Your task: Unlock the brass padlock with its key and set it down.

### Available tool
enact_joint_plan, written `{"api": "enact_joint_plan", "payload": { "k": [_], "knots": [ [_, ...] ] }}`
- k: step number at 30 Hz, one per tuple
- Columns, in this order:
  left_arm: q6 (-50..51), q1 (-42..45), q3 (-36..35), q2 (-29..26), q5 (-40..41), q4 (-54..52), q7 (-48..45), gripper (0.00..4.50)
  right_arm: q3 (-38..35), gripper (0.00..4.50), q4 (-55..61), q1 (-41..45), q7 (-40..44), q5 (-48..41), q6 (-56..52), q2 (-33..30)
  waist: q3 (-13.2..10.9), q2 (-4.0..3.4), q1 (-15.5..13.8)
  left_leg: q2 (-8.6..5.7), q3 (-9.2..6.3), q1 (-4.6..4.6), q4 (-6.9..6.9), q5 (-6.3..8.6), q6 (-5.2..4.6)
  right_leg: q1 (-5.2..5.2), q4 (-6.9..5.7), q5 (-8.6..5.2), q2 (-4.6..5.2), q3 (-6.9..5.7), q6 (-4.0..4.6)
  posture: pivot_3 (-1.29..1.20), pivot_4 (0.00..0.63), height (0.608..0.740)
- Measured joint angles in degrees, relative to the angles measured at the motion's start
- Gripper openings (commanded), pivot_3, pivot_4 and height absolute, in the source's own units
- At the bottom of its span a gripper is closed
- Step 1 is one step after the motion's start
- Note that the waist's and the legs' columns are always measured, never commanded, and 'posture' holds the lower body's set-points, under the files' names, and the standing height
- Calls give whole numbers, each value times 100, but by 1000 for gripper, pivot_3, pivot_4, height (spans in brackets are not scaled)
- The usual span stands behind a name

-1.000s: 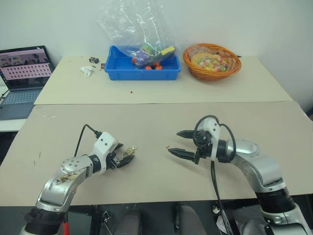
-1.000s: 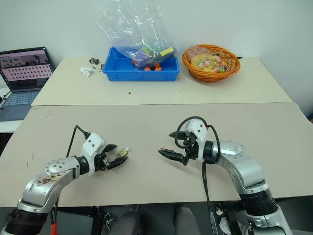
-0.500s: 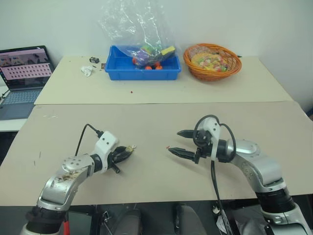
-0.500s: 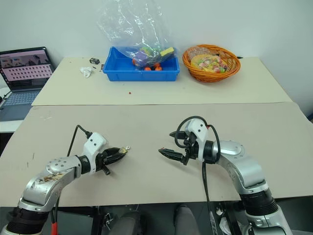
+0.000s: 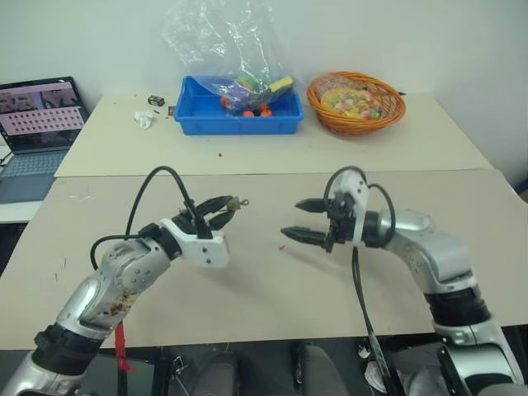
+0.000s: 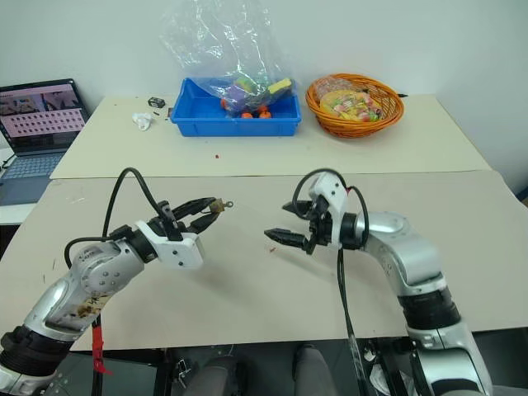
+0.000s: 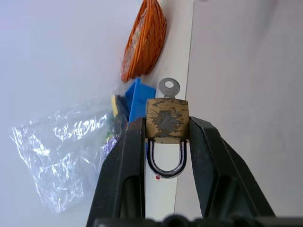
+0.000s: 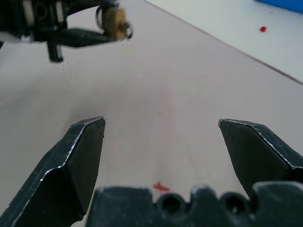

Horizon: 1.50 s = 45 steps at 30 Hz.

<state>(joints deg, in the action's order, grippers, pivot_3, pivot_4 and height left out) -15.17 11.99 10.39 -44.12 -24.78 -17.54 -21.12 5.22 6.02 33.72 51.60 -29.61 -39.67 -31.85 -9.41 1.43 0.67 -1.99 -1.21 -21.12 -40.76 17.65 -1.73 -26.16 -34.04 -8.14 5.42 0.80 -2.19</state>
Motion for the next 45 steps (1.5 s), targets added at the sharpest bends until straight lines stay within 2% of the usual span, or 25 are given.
{"api": "enact_joint_plan", "payload": {
  "k": [4, 27, 30, 37, 41, 45],
  "knots": [
    [-291, 8, 0, 166, -69, 106, 34, 795, 24, 4500, -187, 384, 226, -82, -117, 1, 0, 0, 1, 2, -1, -2, 1, 2, -4, -1, 0, 0, -1, -2, 0, 0, 150, 728],
    [-913, 158, -21, 308, -220, 289, -147, 795, 538, 4500, -427, 779, 479, -95, -681, 542, 0, -1, 6, 2, -1, -3, -1, 2, -4, -3, -3, 0, 0, -3, -1, 0, 150, 728],
    [-997, 167, -20, 315, -221, 293, -193, 795, 537, 3851, -427, 830, 487, -101, -772, 582, 0, -1, 6, 1, -1, -3, 0, 2, -5, -4, -3, 1, 0, -3, -1, 0, 150, 728],
    [-1094, 173, -20, 341, -221, 332, -261, 795, 534, 1307, -433, 866, 510, -131, -992, 662, 0, -1, 8, 1, -1, -3, 0, 2, -4, -4, -4, 1, 0, -3, -1, 0, 150, 728],
    [-1092, 173, -41, 356, -221, 333, -290, 795, 534, 34, -433, 872, 577, -214, -1091, 658, 0, -1, 8, 1, -1, -3, 0, 2, -5, -4, -4, 0, 0, -3, -1, 0, 150, 728],
    [-1081, 190, -65, 375, -219, 335, -319, 795, 528, 12, -437, 873, 565, -269, -1122, 656, 0, -2, 9, 1, -1, -3, -1, 2, -4, -4, -4, 1, -1, -4, -1, 0, 150, 728]
  ]
}}
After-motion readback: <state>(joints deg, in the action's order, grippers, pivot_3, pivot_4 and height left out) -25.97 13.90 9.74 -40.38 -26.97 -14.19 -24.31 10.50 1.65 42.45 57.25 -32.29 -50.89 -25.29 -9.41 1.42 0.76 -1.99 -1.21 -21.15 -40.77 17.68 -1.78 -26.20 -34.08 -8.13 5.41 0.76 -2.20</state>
